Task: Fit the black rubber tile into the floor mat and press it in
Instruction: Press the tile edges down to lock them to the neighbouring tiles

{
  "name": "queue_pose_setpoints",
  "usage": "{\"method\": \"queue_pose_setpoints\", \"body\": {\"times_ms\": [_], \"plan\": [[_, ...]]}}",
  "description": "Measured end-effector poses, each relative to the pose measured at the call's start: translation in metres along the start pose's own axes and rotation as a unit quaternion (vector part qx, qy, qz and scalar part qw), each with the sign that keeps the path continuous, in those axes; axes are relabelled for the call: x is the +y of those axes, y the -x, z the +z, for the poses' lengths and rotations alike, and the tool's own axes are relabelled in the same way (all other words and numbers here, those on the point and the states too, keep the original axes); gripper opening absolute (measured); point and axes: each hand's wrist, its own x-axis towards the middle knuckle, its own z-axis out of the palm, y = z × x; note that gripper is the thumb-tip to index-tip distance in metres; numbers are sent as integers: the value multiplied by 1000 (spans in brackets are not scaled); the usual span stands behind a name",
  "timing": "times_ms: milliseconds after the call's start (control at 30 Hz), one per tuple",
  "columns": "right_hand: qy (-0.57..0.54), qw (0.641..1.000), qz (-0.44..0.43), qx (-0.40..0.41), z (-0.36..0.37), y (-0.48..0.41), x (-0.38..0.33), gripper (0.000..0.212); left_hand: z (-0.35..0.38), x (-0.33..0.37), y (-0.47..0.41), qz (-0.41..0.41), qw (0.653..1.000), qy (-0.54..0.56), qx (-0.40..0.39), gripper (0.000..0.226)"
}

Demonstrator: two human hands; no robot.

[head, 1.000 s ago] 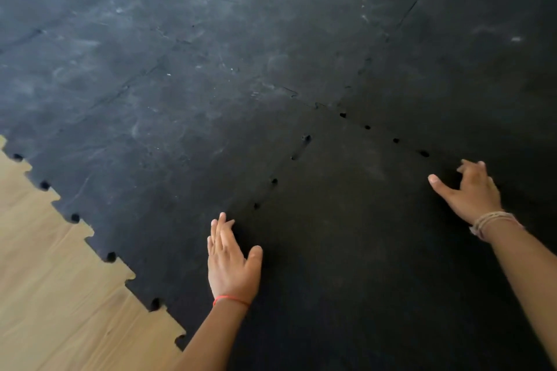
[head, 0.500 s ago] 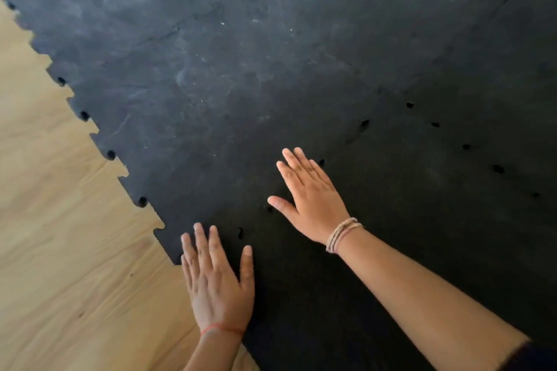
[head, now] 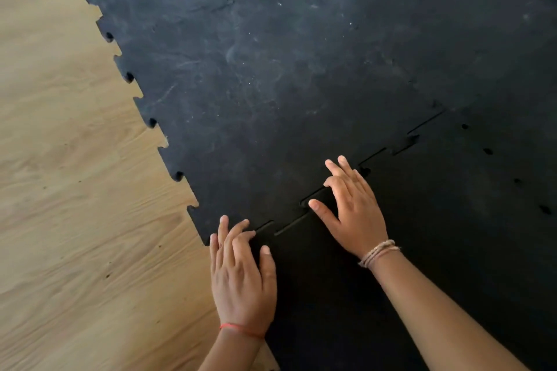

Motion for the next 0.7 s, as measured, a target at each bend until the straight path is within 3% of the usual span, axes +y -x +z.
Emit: {"method": "queue_pose_setpoints", "body": {"times_ms": [67, 133, 233, 367, 600, 700], "plan": [[18, 1000, 3, 0, 1, -1, -3, 54, 5, 1, 4, -2, 1000, -6, -13, 35], [37, 999, 3, -12, 2, -2, -6, 53, 10, 1, 8, -3, 997, -51, -50, 52], [78, 995, 2, -55, 3, -6, -5, 62, 19, 1, 5, 7, 989, -118, -89, 69], [124, 987, 11, -99, 6, -12, -4, 65, 23, 2, -1, 11, 980, -165, -108, 69], [126, 988, 10, -83, 6, -12, -3, 70, 24, -1, -3, 25, 975, -192, -105, 69], [118, 989, -14, -90, 2, 10, -7, 74, 18, -10, 2, 76, 969, -196, -127, 66]]}}
